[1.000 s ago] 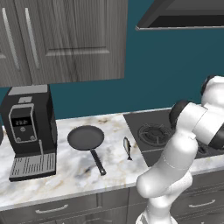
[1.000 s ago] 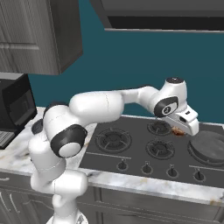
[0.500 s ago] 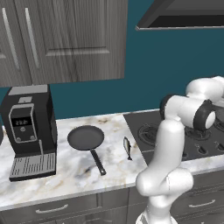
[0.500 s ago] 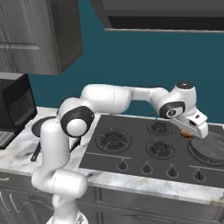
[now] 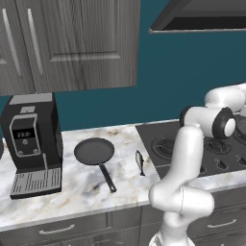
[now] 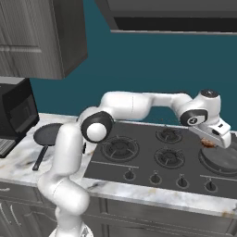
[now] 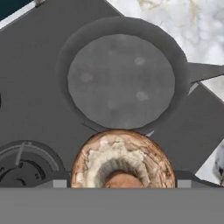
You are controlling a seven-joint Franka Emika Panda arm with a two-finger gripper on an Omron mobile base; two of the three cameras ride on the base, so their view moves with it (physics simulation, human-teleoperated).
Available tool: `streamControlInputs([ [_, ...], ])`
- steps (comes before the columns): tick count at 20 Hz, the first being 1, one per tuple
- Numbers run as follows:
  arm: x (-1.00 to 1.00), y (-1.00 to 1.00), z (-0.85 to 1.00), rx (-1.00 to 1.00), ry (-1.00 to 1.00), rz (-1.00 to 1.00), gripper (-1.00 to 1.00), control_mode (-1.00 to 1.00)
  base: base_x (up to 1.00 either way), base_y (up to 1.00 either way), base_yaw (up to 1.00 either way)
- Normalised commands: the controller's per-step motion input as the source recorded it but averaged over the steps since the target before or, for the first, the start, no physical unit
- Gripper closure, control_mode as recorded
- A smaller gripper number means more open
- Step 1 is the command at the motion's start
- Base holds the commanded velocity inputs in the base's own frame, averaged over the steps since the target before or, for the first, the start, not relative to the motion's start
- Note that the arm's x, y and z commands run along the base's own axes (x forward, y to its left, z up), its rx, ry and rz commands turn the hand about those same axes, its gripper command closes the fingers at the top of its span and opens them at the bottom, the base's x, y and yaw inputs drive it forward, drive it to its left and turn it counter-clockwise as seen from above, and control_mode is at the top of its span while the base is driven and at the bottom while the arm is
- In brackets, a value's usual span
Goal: Place both pans onto different burners. Then place the mushroom and the fish on different pans.
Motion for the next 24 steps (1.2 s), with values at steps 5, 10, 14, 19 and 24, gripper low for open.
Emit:
streamControlInputs([
  [5, 0.16, -0.18, -0.38, 0.00, 0.00, 0.00, 1.00, -1.00, 0.00, 0.00, 0.00],
  [10, 0.23, -0.15, -0.24, 0.00, 0.00, 0.00, 1.00, -1.00, 0.00, 0.00, 0.00],
  [14, 0.16, -0.11, -0.13, 0.00, 0.00, 0.00, 1.00, -1.00, 0.00, 0.00, 0.00],
  [19, 0.12, -0.03, -0.26, 0.00, 0.00, 0.00, 1.00, -1.00, 0.00, 0.00, 0.00],
  [24, 0.12, -0.08, -0.27, 0.00, 0.00, 0.00, 1.00, -1.00, 0.00, 0.00, 0.00],
])
